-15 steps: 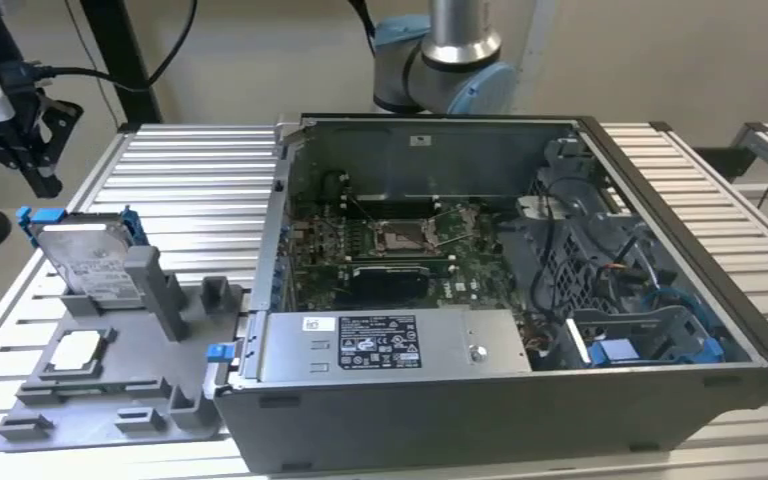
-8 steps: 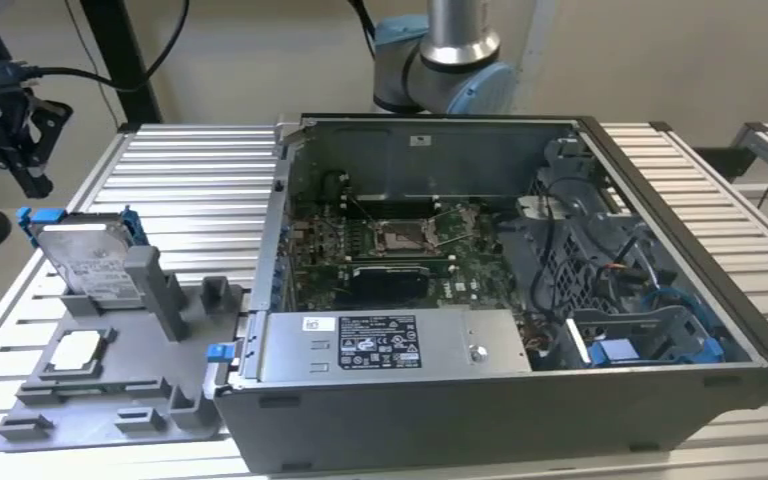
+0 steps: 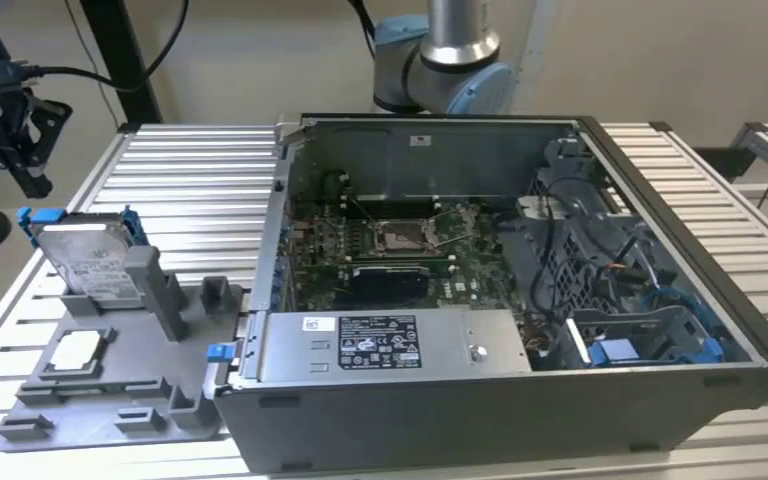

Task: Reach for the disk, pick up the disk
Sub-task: 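Pick up the disk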

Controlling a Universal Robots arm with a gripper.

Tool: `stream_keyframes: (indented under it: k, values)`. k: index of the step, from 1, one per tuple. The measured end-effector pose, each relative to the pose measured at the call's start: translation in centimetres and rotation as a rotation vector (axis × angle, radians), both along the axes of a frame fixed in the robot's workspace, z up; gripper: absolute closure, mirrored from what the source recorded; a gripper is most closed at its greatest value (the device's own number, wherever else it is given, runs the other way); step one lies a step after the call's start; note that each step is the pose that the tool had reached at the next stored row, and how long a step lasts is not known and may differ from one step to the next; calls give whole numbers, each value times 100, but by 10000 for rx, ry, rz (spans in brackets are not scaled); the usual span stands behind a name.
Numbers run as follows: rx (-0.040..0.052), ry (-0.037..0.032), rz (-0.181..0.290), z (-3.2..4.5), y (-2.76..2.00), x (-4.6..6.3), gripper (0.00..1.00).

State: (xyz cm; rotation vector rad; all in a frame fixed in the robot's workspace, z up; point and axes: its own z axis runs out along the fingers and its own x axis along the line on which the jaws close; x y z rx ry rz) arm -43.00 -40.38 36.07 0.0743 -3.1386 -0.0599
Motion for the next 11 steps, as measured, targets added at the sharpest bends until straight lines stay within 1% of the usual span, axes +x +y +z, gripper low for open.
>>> stream_keyframes:
  k: [11]
  values:
    - [1,-2,1958,-1,0,1,100]
